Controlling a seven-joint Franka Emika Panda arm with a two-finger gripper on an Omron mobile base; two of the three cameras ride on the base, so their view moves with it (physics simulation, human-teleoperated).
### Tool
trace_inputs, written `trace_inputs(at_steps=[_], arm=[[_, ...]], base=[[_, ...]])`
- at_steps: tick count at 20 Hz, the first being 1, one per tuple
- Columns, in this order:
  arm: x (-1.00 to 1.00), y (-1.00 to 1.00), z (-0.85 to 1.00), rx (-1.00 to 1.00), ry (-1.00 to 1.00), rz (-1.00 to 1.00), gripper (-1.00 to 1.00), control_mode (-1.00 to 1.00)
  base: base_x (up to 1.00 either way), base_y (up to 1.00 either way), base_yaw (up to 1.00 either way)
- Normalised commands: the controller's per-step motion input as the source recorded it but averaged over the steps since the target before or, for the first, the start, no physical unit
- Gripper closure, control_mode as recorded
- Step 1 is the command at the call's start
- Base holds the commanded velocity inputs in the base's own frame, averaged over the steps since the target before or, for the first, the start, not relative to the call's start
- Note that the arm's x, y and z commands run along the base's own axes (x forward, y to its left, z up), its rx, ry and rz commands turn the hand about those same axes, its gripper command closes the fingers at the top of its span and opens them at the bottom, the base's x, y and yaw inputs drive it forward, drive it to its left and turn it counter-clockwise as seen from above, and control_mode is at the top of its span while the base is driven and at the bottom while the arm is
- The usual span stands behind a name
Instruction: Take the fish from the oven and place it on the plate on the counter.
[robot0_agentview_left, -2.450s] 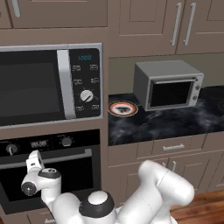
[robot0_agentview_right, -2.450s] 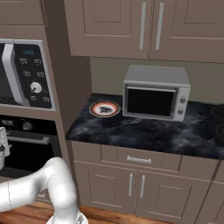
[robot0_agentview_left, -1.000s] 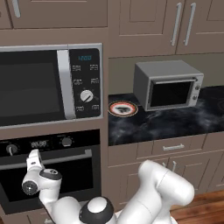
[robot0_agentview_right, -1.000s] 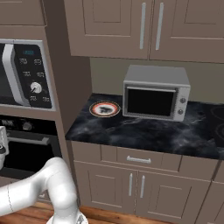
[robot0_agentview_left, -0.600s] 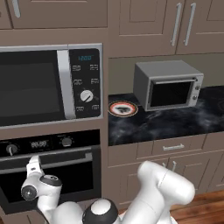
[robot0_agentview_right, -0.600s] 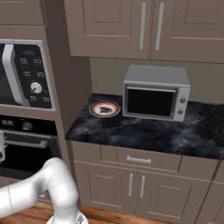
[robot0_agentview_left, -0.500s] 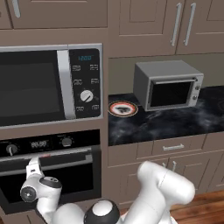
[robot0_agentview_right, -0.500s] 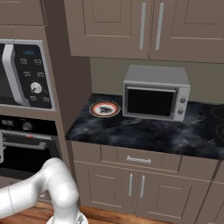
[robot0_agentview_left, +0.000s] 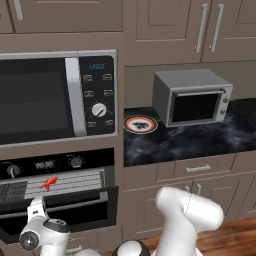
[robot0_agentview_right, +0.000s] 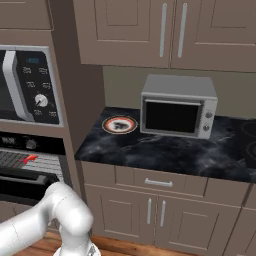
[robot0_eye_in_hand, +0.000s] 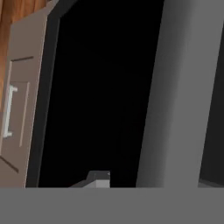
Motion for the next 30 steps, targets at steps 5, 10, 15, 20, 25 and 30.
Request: trace_inputs(at_steps=[5,10,15,20,25,30], arm=[[-1.0,0.0,-1.0,-0.06,0.0,0.0,1.0,-1.0],[-1.0,0.0,-1.0,-0.07,0.01,0.0,1.0,-1.0],[-1.0,0.0,-1.0,-0.06,0.02,0.0,1.0,-1.0],[-0.97,0.0,-1.0,-0.08,0.04,0.0,1.0,-1.0],[-0.83,0.0,-0.96,-0.08,0.05,0.0,1.0,-1.0],[-0.6,0.0,-0.08,0.0,-0.08,0.0,1.0,-1.0]], base=[[0.0,0.0,0.0],[0.0,0.0,0.0],[0.0,0.0,0.0],[0.0,0.0,0.0],[0.0,0.0,0.0],[0.0,0.0,0.0]])
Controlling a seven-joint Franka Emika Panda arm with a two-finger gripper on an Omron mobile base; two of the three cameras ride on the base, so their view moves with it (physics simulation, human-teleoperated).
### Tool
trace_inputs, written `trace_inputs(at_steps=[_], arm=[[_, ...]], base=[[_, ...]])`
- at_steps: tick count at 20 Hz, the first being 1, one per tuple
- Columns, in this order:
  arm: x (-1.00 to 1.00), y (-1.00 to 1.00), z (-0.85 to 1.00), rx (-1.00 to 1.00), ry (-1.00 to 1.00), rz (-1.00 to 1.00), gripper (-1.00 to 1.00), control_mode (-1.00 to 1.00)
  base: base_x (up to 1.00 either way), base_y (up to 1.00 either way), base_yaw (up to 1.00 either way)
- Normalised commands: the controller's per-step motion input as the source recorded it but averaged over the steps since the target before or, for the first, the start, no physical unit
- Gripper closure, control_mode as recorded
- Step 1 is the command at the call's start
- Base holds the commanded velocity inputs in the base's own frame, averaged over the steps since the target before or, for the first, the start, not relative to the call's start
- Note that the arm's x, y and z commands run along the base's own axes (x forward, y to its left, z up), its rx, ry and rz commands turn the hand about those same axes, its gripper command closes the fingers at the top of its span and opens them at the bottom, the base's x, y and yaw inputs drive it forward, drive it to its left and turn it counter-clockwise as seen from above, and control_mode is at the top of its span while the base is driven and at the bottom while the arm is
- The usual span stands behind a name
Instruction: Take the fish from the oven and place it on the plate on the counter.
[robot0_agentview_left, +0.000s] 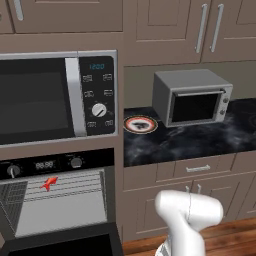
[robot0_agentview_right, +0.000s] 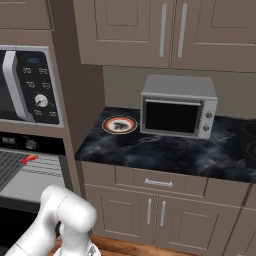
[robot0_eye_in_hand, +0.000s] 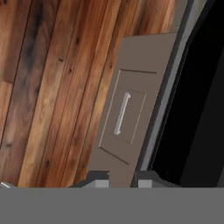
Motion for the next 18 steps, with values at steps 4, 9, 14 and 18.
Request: trace_inputs(at_steps=[4,9,14,18], arm=[[-0.64,0.0,0.42,0.0,-0.13,0.0,1.0,-1.0],[-0.51,0.16,0.33,0.01,-0.03,0.0,-1.0,-1.0],[-0.8,0.04,0.4,0.04,-0.02,0.01,-1.0,-1.0],[-0.95,-0.07,0.84,0.11,-0.12,0.0,-1.0,-1.0]], base=[[0.0,0.0,0.0],[0.0,0.0,0.0],[0.0,0.0,0.0],[0.0,0.0,0.0]])
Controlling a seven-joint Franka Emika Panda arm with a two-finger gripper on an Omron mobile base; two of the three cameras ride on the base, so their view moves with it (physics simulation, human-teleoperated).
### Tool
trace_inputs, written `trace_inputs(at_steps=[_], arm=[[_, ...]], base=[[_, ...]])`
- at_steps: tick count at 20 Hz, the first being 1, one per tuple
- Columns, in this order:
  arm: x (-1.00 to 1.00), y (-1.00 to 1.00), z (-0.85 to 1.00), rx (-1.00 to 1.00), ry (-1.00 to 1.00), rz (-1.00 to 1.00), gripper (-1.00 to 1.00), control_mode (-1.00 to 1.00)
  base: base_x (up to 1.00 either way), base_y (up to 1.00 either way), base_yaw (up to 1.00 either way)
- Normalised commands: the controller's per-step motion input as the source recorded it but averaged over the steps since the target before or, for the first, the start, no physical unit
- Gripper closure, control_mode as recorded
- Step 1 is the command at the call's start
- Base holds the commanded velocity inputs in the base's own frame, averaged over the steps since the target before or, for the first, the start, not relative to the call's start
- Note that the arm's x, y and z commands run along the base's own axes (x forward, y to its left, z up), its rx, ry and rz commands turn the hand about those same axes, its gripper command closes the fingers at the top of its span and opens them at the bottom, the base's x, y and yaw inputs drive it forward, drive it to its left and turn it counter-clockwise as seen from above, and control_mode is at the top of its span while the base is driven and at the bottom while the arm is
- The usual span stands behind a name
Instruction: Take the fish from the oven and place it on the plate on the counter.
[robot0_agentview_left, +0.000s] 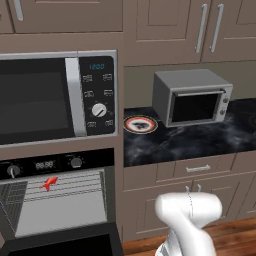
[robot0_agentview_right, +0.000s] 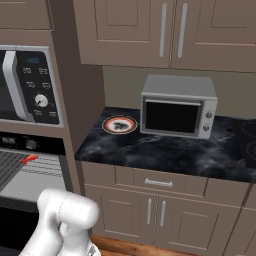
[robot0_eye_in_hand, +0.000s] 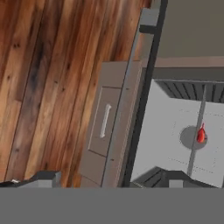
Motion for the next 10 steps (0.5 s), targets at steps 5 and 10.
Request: trace_inputs(at_steps=[5,10], arm=[[-0.56,-0.09,1.0,0.16,-0.12,0.0,-1.0,-1.0],[-0.35,-0.06,1.0,0.21,-0.11,0.0,-1.0,-1.0]], base=[[0.0,0.0,0.0],[0.0,0.0,0.0]])
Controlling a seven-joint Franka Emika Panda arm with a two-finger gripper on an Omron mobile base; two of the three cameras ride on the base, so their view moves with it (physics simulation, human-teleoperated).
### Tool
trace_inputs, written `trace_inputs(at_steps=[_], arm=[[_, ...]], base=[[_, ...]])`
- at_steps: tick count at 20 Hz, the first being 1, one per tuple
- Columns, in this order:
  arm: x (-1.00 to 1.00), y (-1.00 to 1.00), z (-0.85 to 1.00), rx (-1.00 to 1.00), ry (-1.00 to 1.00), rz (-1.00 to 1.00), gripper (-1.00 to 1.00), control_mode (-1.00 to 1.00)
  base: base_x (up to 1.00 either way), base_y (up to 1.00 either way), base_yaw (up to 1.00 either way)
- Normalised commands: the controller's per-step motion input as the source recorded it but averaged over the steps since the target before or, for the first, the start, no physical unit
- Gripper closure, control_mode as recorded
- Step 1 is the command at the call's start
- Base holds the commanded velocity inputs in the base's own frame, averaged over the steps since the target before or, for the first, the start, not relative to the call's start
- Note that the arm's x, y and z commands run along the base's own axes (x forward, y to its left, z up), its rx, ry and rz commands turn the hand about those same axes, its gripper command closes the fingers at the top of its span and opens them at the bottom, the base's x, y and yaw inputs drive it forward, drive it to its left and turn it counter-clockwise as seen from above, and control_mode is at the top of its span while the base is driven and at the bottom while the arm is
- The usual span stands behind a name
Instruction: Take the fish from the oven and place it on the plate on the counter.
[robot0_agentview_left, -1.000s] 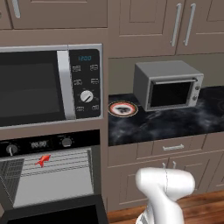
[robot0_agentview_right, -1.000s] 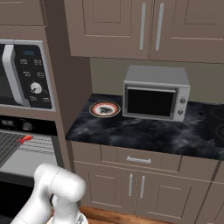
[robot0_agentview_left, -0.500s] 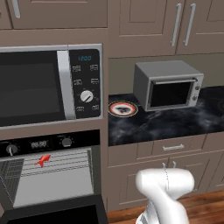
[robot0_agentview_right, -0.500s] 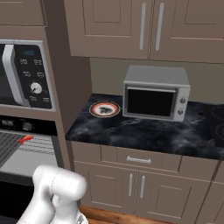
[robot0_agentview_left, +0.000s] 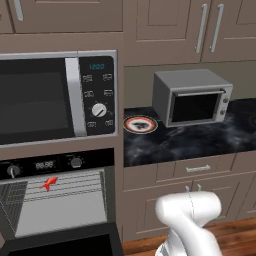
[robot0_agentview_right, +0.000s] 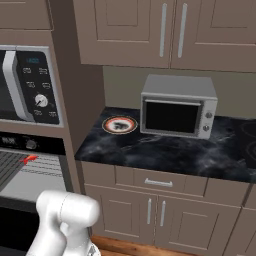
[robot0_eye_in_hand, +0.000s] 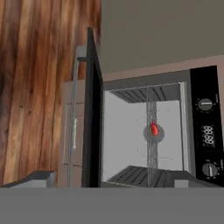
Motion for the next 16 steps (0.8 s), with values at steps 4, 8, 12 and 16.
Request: trace_inputs(at_steps=[4,8,12,16], arm=[[-0.15,-0.17,1.0,0.24,-0.11,0.0,-1.0,-1.0],[0.0,-0.22,1.0,0.27,-0.05,0.0,-1.0,-1.0],[0.24,-0.23,0.89,0.22,0.0,0.0,-1.0,-1.0],[0.91,-0.35,0.24,0.09,0.1,0.0,-1.0,-1.0]], base=[[0.0,0.0,0.0],[0.0,0.0,0.0],[0.0,0.0,0.0],[0.0,0.0,0.0]])
